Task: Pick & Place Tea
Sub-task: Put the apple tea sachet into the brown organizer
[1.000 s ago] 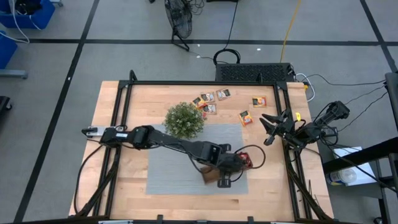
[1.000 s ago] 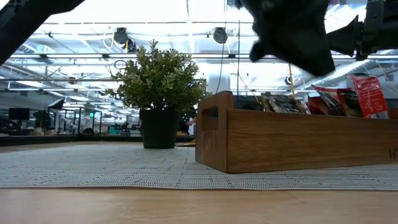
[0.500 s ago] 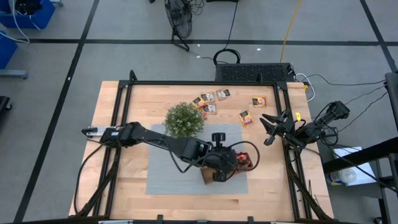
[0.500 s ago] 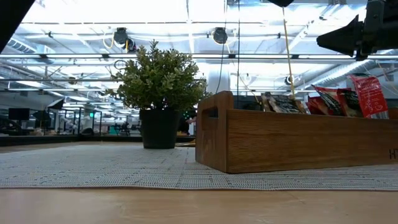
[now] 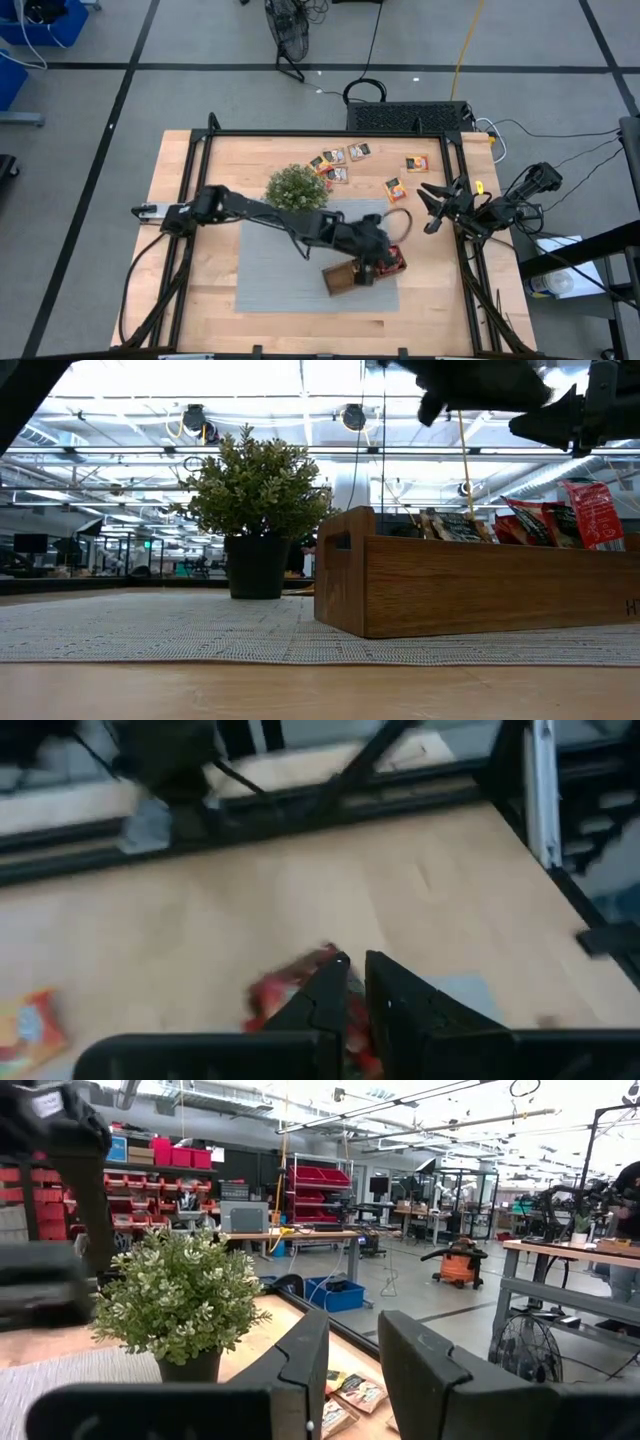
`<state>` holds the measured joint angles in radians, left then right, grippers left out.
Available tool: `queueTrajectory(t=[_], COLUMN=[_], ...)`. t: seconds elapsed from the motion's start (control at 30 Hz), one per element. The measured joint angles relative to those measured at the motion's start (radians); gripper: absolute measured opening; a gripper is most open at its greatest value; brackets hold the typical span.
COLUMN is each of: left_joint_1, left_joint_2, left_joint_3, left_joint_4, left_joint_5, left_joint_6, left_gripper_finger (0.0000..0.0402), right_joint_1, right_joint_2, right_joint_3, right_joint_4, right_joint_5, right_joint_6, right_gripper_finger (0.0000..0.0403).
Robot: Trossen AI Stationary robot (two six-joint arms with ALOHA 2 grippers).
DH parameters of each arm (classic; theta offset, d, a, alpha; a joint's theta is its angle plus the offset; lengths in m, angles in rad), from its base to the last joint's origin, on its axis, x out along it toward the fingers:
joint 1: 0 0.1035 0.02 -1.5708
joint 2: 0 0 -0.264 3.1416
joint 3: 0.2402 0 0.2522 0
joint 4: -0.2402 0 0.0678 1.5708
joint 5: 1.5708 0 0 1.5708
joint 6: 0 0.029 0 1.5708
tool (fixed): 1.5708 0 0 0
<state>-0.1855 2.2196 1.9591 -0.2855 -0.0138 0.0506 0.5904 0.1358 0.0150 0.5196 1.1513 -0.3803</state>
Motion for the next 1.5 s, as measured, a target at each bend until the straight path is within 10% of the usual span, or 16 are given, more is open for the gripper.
queueTrajectory(t=[0.4, 0.67, 0.83, 1.03, 1.5], left_joint_1=[0.161, 0.226, 0.224, 0.223, 0.177], left_joint_2=[-0.369, -0.705, -0.820, -0.858, -0.858], left_joint_3=[-0.824, -1.252, -1.357, -1.377, -1.331], left_joint_4=[0.861, 1.056, 1.063, 1.067, 1.071], left_joint_5=[0.053, -0.080, -0.096, -0.099, 0.036], left_joint_6=[-0.072, -0.065, -0.055, 0.005, -0.028], left_gripper_finger=[0.0047, 0.0047, 0.0047, 0.0047, 0.0047], right_joint_1=[0.000, 0.000, -0.009, -0.125, -0.218], right_joint_2=[0.001, 0.000, 0.002, 0.088, 0.213], right_joint_3=[0.000, 0.000, 0.000, 0.042, 0.058], right_joint_4=[0.007, 0.031, 0.061, 0.154, 0.165], right_joint_5=[-0.003, -0.040, -0.213, -0.101, -0.210], right_joint_6=[0.057, 0.076, 0.045, 0.043, 0.136], right_gripper_finger=[0.0078, 0.0078, 0.0078, 0.0071, 0.0063])
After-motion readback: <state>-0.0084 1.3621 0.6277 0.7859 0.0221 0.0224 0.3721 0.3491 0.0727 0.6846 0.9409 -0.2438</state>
